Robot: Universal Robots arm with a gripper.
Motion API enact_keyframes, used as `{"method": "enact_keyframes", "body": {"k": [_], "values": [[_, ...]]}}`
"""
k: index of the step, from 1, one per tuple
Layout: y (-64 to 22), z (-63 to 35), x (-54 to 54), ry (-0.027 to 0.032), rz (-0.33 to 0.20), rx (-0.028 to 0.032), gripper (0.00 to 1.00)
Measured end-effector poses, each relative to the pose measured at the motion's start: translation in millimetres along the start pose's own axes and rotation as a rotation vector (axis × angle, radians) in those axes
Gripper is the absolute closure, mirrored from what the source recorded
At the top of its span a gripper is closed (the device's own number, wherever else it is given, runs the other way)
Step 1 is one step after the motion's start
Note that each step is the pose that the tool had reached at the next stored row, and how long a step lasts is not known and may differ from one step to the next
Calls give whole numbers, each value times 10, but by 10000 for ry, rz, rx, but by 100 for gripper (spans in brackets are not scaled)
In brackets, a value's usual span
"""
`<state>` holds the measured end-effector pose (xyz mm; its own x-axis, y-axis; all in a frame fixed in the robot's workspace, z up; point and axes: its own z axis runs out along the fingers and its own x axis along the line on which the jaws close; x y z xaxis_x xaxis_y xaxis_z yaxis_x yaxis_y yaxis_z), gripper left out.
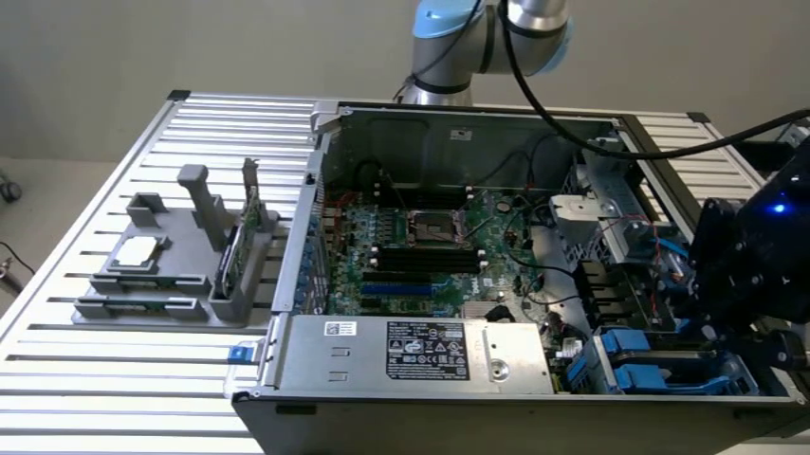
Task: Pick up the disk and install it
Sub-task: 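Insert the first disk wire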
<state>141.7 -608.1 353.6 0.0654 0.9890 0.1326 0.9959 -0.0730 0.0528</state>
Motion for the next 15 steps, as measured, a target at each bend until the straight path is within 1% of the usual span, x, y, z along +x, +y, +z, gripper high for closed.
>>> {"method": "enact_keyframes", "body": {"k": [2, 4, 10, 15], "values": [[2, -50, 6, -1, 1, 9, 75], [-10, -70, 9, -1, 1, 15, 75], [-132, -84, 1, 1, -57, 31, 75], [-206, -88, -4, 8, -191, 55, 75]]}}
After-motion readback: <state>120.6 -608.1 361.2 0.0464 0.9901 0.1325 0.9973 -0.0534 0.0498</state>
